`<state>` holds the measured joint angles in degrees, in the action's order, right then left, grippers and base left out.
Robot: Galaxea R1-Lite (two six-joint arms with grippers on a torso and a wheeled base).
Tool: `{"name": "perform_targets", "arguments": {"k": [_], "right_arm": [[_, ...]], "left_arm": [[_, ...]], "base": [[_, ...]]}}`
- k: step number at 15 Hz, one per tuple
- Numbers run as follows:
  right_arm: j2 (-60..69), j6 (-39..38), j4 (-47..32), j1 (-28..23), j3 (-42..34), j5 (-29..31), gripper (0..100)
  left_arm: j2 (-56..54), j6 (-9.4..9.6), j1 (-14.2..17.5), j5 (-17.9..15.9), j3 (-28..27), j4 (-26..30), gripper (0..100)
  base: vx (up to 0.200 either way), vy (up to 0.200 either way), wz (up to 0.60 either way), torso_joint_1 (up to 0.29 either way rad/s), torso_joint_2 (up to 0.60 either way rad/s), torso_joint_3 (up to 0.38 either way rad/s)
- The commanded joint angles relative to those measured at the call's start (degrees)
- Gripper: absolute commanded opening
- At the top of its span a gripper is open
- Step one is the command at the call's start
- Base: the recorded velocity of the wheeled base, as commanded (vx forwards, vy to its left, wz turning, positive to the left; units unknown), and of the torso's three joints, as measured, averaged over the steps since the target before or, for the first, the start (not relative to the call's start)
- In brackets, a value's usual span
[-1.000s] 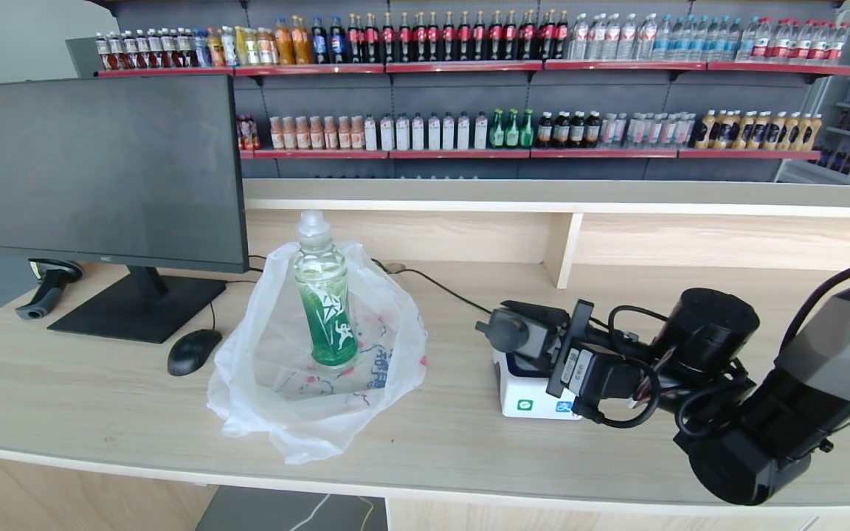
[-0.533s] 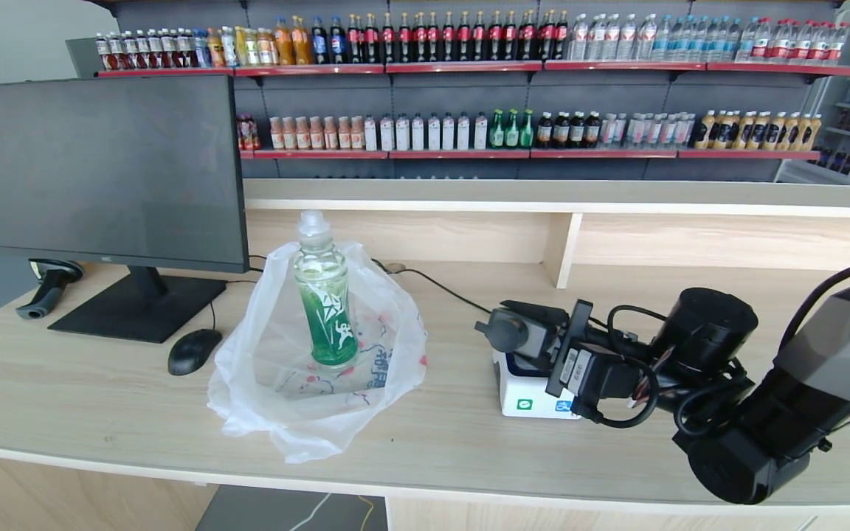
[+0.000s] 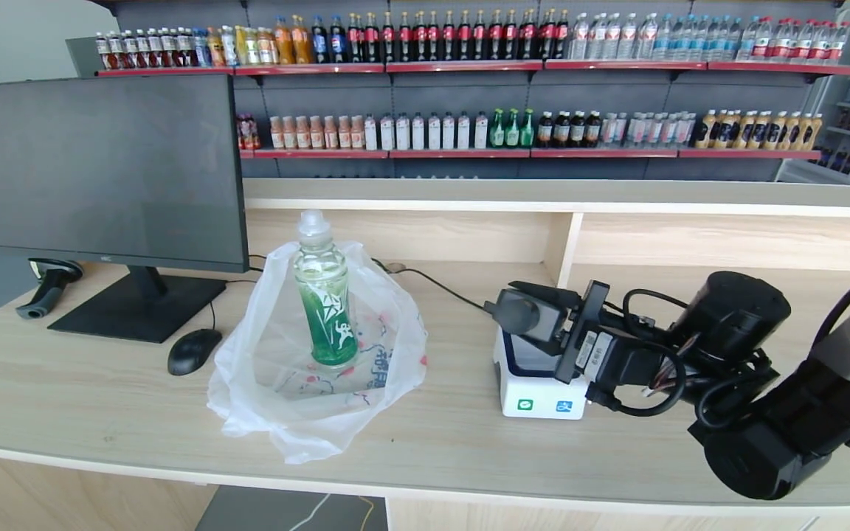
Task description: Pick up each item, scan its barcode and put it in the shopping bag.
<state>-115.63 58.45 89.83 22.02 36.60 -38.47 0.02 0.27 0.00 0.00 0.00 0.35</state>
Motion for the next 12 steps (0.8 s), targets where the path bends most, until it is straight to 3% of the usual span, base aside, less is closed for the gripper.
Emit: {"name": "perform_targets", "arguments": {"k": [1,3,7,10,12], "right_arm": [[4.27,-0.8,0.17,1.01,-0.21,-0.02,0],[6.82,-2.82,0.17,3.38,0.05,1.03,0],[14.11,-11.87,0.17,10.06,-1.26,11.32,0],[20.79,-22.95,0.17,14.99,-4.25,22.83,0],[24.31,-35.87,0.17,16.66,-10.14,30.48,0]], "left_arm": [[-0.02,0.08,0.0,0.0,0.0,0.0,100],[-0.02,0.08,0.0,0.0,0.0,0.0,100],[-0.02,0.08,0.0,0.0,0.0,0.0,100],[0.06,0.0,0.0,0.0,0.0,0.0,100],[-0.02,0.0,0.09,0.0,0.0,0.0,100]], "base": [[0.0,0.0,0.0,0.0,0.0,0.0],[0.0,0.0,0.0,0.0,0.0,0.0],[0.0,0.0,0.0,0.0,0.0,0.0],[0.0,0.0,0.0,0.0,0.0,0.0],[0.0,0.0,0.0,0.0,0.0,0.0]]}}
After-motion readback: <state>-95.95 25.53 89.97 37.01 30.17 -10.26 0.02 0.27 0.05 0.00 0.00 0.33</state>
